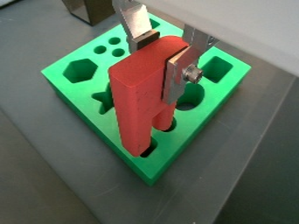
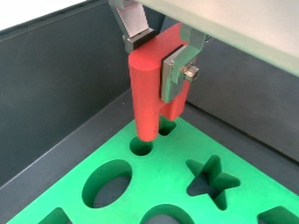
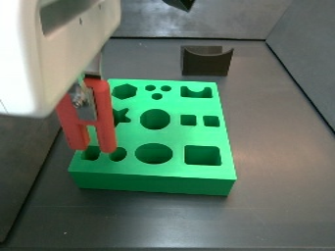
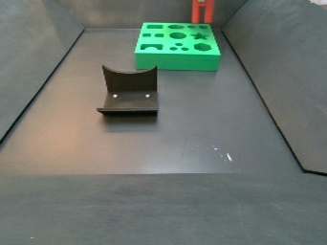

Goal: Insert the square-circle object.

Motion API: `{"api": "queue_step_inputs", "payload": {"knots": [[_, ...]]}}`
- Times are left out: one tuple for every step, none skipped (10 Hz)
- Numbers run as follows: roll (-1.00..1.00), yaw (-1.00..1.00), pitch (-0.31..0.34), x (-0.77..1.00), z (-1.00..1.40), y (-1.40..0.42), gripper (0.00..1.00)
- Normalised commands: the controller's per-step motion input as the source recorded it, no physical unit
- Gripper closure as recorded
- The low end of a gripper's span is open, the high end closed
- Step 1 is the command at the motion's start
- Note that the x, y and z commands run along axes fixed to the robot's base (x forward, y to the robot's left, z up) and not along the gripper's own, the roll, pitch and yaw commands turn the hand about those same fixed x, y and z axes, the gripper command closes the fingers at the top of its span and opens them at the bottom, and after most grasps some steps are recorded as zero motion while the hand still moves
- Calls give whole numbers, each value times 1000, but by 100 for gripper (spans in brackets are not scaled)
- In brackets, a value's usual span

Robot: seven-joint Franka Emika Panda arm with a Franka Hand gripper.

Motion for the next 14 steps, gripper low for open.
{"api": "queue_step_inputs", "payload": {"knots": [[101, 74, 0, 217, -377, 0, 100], [64, 0, -53, 214, -514, -29, 100], [0, 0, -49, 166, -389, -66, 100], [0, 0, 0, 206, -277, -49, 100], [50, 0, 0, 143, -140, -74, 100], [56, 0, 0, 0, -240, -117, 100], [139, 0, -184, -11, -449, -180, 100], [271, 0, -240, 0, -517, -177, 100], [256, 0, -306, -6, -446, -229, 100], [210, 0, -360, -11, -420, -260, 100], [194, 0, -319, 0, -506, -237, 100], [97, 71, -73, 283, -534, -111, 100], [39, 66, -66, 346, -580, -103, 100], [57, 106, -71, 340, -571, -71, 100]]}}
